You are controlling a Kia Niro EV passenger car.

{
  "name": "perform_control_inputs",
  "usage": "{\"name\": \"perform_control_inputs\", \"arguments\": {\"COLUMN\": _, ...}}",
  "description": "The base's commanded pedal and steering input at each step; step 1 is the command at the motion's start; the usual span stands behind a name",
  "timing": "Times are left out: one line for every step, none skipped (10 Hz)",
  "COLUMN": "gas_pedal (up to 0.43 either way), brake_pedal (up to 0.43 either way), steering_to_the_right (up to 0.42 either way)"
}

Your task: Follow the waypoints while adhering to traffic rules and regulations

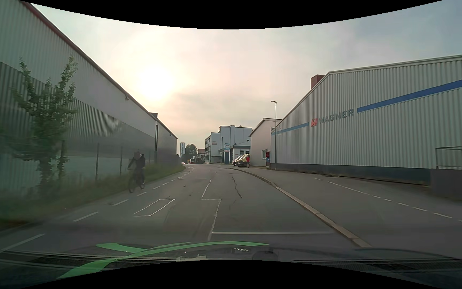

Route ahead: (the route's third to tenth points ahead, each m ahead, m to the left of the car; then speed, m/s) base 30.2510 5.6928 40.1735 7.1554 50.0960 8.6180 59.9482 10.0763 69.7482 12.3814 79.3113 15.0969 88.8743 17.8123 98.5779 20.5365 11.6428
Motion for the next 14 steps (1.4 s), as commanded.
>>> {"name": "perform_control_inputs", "arguments": {"gas_pedal": 0.169, "brake_pedal": 0.000, "steering_to_the_right": -0.032}}
{"name": "perform_control_inputs", "arguments": {"gas_pedal": 0.169, "brake_pedal": 0.000, "steering_to_the_right": -0.031}}
{"name": "perform_control_inputs", "arguments": {"gas_pedal": 0.169, "brake_pedal": 0.000, "steering_to_the_right": -0.029}}
{"name": "perform_control_inputs", "arguments": {"gas_pedal": 0.169, "brake_pedal": 0.000, "steering_to_the_right": -0.028}}
{"name": "perform_control_inputs", "arguments": {"gas_pedal": 0.169, "brake_pedal": 0.000, "steering_to_the_right": -0.028}}
{"name": "perform_control_inputs", "arguments": {"gas_pedal": 0.169, "brake_pedal": 0.000, "steering_to_the_right": -0.028}}
{"name": "perform_control_inputs", "arguments": {"gas_pedal": 0.169, "brake_pedal": 0.000, "steering_to_the_right": -0.028}}
{"name": "perform_control_inputs", "arguments": {"gas_pedal": 0.169, "brake_pedal": 0.000, "steering_to_the_right": -0.028}}
{"name": "perform_control_inputs", "arguments": {"gas_pedal": 0.169, "brake_pedal": 0.000, "steering_to_the_right": -0.027}}
{"name": "perform_control_inputs", "arguments": {"gas_pedal": 0.169, "brake_pedal": 0.000, "steering_to_the_right": -0.026}}
{"name": "perform_control_inputs", "arguments": {"gas_pedal": 0.169, "brake_pedal": 0.000, "steering_to_the_right": -0.027}}
{"name": "perform_control_inputs", "arguments": {"gas_pedal": 0.169, "brake_pedal": 0.000, "steering_to_the_right": -0.028}}
{"name": "perform_control_inputs", "arguments": {"gas_pedal": 0.169, "brake_pedal": 0.000, "steering_to_the_right": -0.029}}
{"name": "perform_control_inputs", "arguments": {"gas_pedal": 0.169, "brake_pedal": 0.000, "steering_to_the_right": -0.029}}
